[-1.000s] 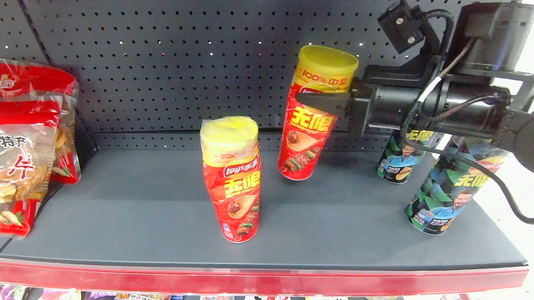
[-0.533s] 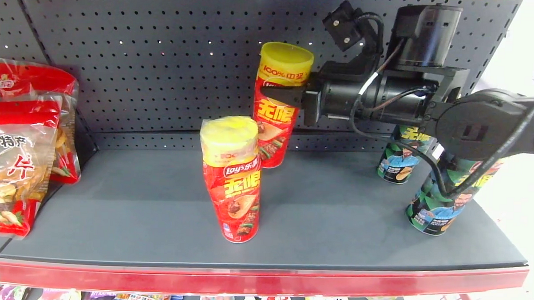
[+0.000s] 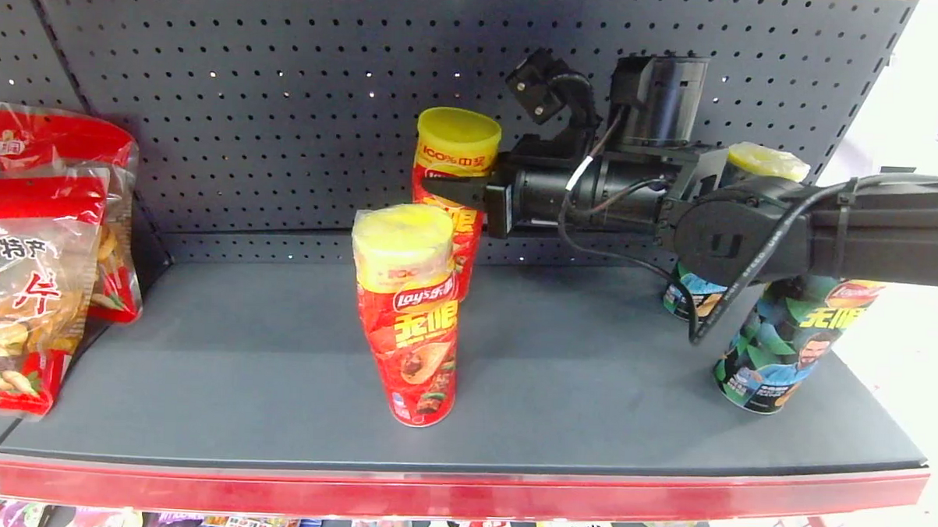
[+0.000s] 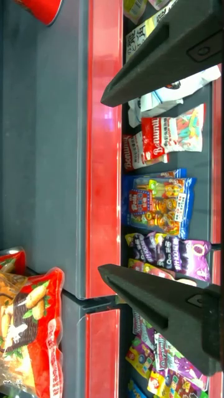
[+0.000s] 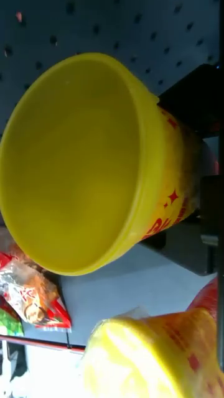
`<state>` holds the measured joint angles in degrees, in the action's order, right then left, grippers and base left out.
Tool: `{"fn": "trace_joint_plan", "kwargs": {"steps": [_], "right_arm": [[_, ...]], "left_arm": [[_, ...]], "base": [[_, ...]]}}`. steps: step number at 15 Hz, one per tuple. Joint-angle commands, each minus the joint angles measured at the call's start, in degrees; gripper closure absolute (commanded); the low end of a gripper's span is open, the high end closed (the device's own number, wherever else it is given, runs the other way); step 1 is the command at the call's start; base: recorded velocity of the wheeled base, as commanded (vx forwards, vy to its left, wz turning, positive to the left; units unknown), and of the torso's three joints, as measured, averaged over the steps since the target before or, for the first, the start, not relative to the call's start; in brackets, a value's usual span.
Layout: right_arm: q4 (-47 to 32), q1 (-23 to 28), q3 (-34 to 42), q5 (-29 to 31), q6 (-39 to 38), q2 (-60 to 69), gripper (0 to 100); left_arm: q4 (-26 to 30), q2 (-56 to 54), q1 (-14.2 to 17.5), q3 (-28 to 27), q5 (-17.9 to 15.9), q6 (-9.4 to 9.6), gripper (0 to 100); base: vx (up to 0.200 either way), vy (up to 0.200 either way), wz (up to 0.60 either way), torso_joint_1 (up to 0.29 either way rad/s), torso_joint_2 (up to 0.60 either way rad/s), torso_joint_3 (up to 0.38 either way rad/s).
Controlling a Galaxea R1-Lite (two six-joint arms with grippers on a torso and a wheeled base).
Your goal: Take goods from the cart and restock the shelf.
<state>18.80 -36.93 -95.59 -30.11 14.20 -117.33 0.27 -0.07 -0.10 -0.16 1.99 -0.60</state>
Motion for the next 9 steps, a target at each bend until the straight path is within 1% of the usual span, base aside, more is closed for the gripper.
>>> {"fn": "trace_joint_plan", "kwargs": {"steps": [1, 9], "right_arm": [[0.01, -0.34, -0.57, -0.39, 0.12, -1.85, 100], [-0.08, -0.16, -0.48, -1.35, 0.74, -2.9, 100]], "left_arm": [[0.0, 0.07, 0.01, -0.02, 0.03, -0.02, 0], [0.0, 0.07, 0.01, -0.02, 0.03, -0.02, 0]], "base": [[0.0, 0.0, 0.0, 0.0, 0.0, 0.0], [0.0, 0.0, 0.0, 0.0, 0.0, 0.0]]}}
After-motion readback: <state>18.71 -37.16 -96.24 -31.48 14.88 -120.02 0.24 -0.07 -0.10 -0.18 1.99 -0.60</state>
